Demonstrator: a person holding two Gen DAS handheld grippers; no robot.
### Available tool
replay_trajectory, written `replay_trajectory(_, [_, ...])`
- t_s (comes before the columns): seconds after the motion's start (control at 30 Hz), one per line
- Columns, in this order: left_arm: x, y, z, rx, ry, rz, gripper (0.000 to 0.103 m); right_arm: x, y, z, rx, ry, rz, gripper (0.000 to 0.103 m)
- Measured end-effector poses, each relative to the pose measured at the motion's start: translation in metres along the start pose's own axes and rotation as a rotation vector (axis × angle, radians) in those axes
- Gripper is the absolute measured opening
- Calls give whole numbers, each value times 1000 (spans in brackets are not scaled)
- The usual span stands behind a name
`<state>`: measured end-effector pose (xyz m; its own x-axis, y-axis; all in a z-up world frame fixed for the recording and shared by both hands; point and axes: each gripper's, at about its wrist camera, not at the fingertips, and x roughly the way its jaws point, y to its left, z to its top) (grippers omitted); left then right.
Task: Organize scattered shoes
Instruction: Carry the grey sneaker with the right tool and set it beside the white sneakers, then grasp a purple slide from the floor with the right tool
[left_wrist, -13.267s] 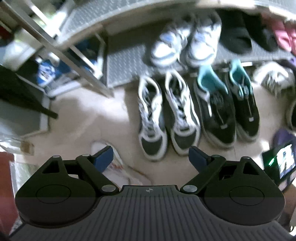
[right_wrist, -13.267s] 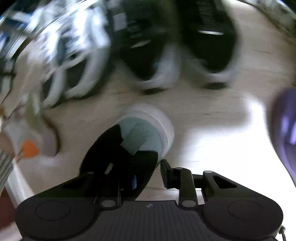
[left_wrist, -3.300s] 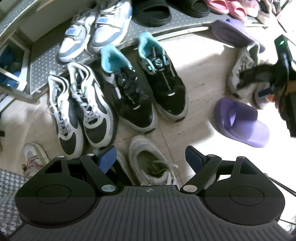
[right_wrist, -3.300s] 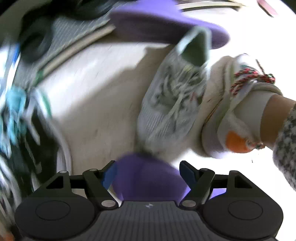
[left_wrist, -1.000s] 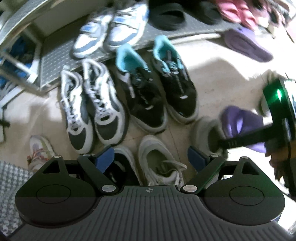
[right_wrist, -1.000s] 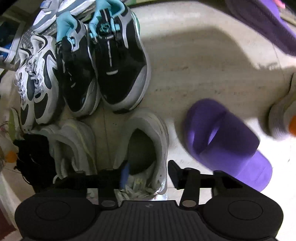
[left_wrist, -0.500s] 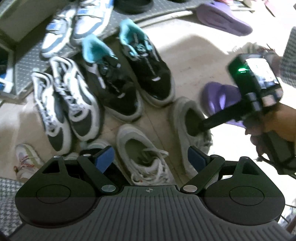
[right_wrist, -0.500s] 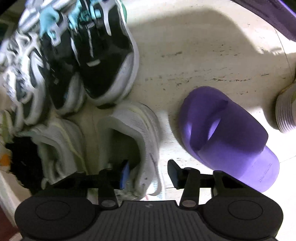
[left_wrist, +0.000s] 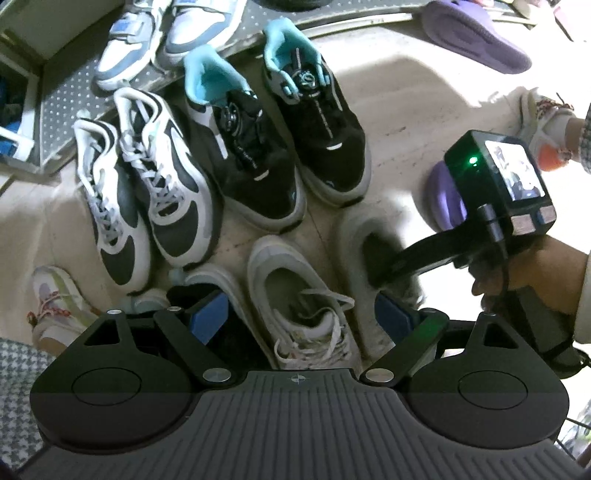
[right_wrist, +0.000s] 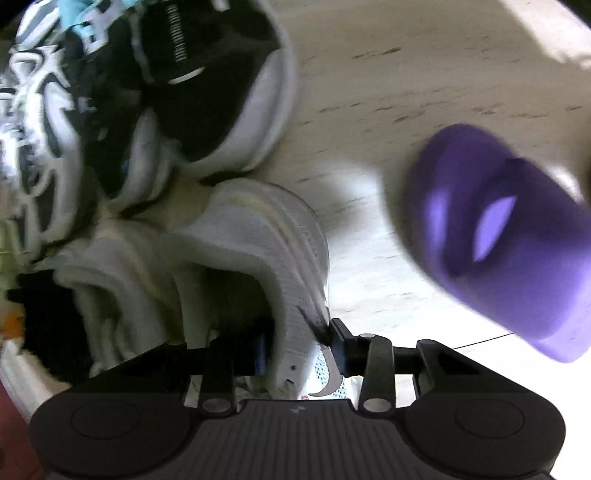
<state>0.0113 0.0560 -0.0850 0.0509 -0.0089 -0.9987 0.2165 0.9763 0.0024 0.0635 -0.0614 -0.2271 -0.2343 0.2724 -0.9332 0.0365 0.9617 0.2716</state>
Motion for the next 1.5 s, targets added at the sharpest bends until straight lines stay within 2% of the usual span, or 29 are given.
replay_trajectory(0.1, [0, -1, -1, 6, -2, -1, 90, -1, 14, -2, 19, -40, 12, 36])
replay_trajectory(0.17, [-1, -2, 0, 10, -4, 2, 90, -1, 16, 1, 42, -49, 15, 48])
replay_trajectory(0.2, [-2, -2, 0, 11, -10, 2, 90, -2, 18, 2, 18, -34, 11, 57])
replay_trajectory(0.27, [-5, -3, 1, 14, -22, 2, 90, -4, 23, 3, -27, -5, 4, 68])
replay_trajectory(0.43, [-14, -6, 5, 10, -66, -13, 90, -32, 14, 5, 9, -28, 11, 76])
replay_trajectory(0.6, [-32, -24, 12, 54, -165, -92, 90, -74, -13, 22, 79, -130, -10, 77])
replay_trajectory(0.73, [-46, -39, 23, 99, -248, -163, 90, -136, -48, 60, 109, -270, -43, 78])
replay_trajectory(0.83, [-69, -58, 47, 159, -416, -177, 90, -175, -78, 88, 84, -371, -140, 79])
replay_trajectory(0.93, [-80, -68, 64, 162, -521, -205, 90, -211, -105, 115, 82, -442, -236, 81])
replay_trajectory(1.0, [-80, -71, 78, 138, -556, -261, 90, -222, -118, 130, 88, -470, -263, 81])
replay_trajectory(1.07, [-74, -71, 85, 119, -537, -291, 90, -234, -138, 152, 98, -521, -292, 81])
replay_trajectory(1.17, [-61, -68, 91, 108, -479, -284, 90, -230, -158, 180, 134, -558, -308, 81])
replay_trajectory(1.33, [-40, -63, 101, 89, -382, -274, 90, -213, -186, 229, 204, -545, -261, 80])
replay_trajectory(1.5, [-25, -54, 105, 69, -312, -250, 91, -195, -187, 259, 198, -545, -226, 84])
